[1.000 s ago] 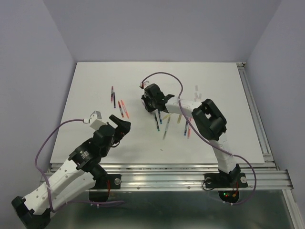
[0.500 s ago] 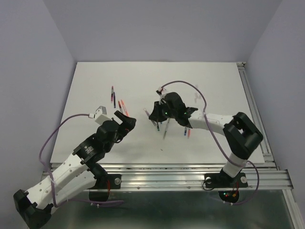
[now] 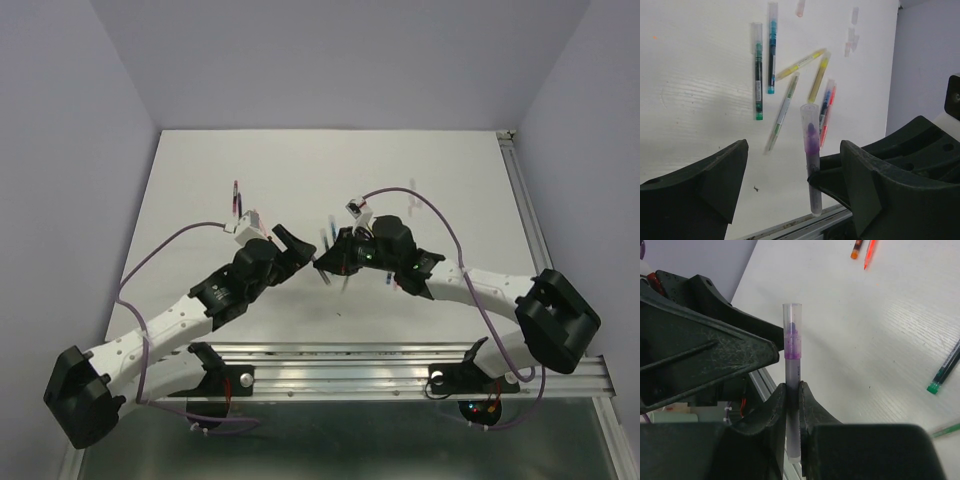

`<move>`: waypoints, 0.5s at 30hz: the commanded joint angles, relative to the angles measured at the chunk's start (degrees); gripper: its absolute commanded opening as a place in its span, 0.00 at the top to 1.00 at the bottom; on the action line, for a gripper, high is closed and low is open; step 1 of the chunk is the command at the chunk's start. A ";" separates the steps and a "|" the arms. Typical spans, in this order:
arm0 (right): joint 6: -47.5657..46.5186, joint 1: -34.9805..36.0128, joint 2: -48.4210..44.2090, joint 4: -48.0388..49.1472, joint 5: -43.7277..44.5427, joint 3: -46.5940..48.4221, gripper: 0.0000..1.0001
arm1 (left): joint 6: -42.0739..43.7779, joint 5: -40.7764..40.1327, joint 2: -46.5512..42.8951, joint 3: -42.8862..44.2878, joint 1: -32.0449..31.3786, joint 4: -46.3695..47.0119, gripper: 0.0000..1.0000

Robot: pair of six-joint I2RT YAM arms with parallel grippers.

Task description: Open the pen caps

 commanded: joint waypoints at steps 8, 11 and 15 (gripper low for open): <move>2.20 0.65 -3.99 4.27 -1.91 -3.12 0.99 | -1.48 -2.10 6.23 3.72 -2.99 7.34 0.61; 2.37 0.74 -4.34 4.18 -2.71 -3.56 0.99 | -1.57 -3.42 7.03 4.42 -3.69 7.42 0.86; 1.85 0.83 -5.05 3.48 -3.85 -3.91 0.98 | -2.36 -3.69 8.69 4.60 -4.05 7.51 1.00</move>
